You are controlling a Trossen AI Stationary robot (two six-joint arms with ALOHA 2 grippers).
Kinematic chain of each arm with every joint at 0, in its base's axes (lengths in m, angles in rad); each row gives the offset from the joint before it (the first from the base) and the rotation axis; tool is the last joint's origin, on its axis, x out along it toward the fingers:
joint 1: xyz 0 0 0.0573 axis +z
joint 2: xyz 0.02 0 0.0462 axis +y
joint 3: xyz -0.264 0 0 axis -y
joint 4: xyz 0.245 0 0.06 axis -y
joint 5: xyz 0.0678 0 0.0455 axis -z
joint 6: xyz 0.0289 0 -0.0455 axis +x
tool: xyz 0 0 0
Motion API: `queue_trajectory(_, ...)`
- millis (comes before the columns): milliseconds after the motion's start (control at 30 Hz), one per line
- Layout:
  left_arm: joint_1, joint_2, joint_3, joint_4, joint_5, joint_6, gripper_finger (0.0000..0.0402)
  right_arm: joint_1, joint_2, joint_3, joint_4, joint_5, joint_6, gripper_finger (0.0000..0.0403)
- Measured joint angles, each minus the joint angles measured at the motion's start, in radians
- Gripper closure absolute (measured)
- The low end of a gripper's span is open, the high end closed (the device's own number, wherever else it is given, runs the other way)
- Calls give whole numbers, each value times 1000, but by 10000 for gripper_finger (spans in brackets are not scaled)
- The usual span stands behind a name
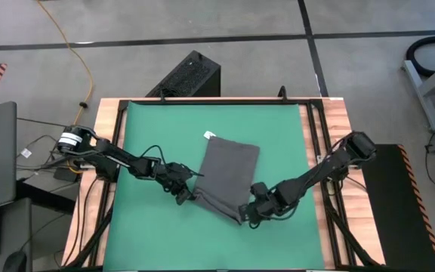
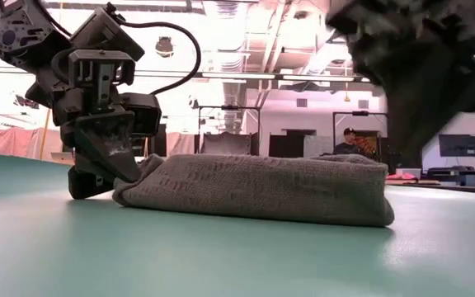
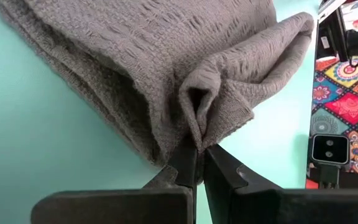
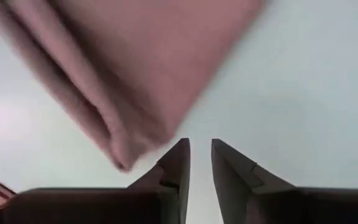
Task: Roll towel
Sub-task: Roll the gray towel
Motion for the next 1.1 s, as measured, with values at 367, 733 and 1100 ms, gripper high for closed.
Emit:
queue_trajectory(367,2,1,0,4,0,-35,401,93,-47,3,413,202,-696,307)
queue_trajectory(733,3,2,-1,26,1,-68,401,200,74,3,411,381,-677,186)
queue_trajectory(1100,3,2,0,27,14,-72,401,207,197,8,389,443,-653,137)
